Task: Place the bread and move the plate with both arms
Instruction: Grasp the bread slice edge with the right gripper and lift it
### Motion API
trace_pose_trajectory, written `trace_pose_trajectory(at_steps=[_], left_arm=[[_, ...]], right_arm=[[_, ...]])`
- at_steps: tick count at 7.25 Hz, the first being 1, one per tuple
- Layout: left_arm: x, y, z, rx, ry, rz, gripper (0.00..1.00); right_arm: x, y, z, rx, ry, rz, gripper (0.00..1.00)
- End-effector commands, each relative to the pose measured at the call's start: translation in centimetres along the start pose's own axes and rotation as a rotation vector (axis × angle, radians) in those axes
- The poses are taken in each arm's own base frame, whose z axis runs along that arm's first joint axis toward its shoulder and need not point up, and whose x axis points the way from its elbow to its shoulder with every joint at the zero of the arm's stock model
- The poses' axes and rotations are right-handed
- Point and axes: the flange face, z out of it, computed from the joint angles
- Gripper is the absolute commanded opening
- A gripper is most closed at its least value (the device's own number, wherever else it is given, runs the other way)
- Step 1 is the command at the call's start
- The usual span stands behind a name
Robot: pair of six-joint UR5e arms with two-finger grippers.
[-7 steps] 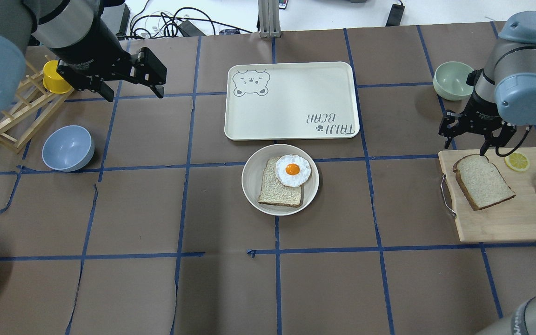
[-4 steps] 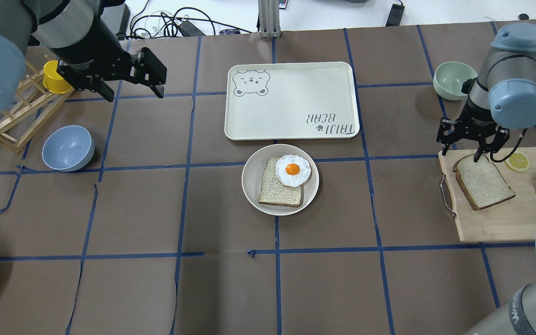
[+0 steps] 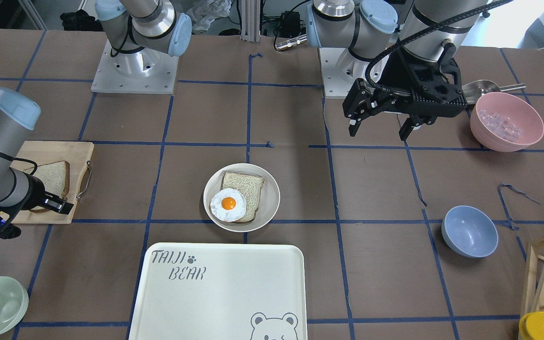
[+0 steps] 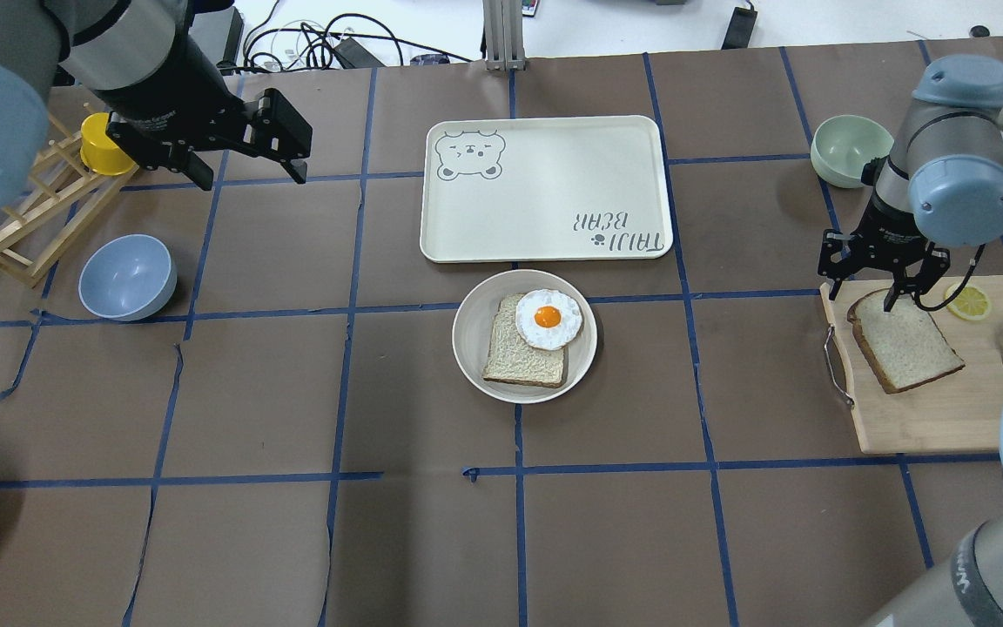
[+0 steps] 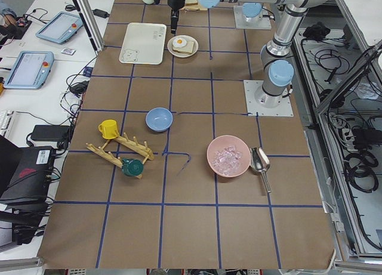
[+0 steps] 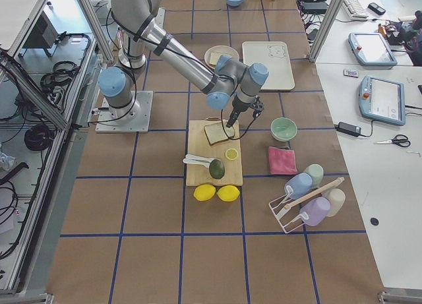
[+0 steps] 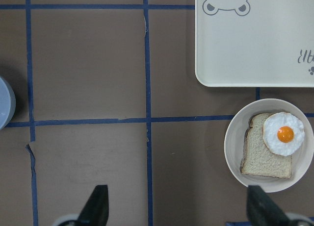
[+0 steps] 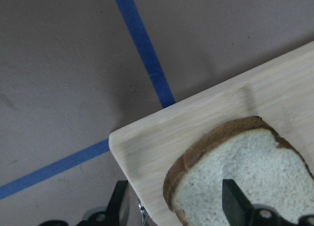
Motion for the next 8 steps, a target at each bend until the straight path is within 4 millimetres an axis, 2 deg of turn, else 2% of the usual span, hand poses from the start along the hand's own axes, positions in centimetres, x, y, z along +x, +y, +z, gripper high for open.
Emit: trace_pose_trajectory(at_steps=[1, 2, 3, 4, 6, 8], left_arm=[[0.0, 0.0, 0.0, 0.0, 0.0, 0.0, 1.0], [0.0, 0.0, 0.0, 0.0, 0.0, 0.0, 1.0], [0.0, 0.0, 0.0, 0.0, 0.0, 0.0, 1.0], [0.0, 0.0, 0.0, 0.0, 0.0, 0.001, 1.0], [0.0, 0.0, 0.0, 0.0, 0.0, 0.001, 1.0], [0.0, 0.0, 0.0, 0.0, 0.0, 0.001, 1.0]], right_arm=[[0.15, -0.21, 0.39, 0.004, 0.022, 0.001, 0.7], [0.12, -0.28, 0.63, -0.001, 0.024, 0.002, 0.69], [0.12, -0.27, 0.65, -0.002, 0.024, 0.003, 0.61], [0.09, -0.19, 0.79, -0.005, 0.022, 0.027, 0.51], [0.03, 0.13, 1.3, -0.018, 0.024, 0.039, 0.22], [-0.09, 0.33, 1.2, -0.024, 0.009, 0.035, 0.0]])
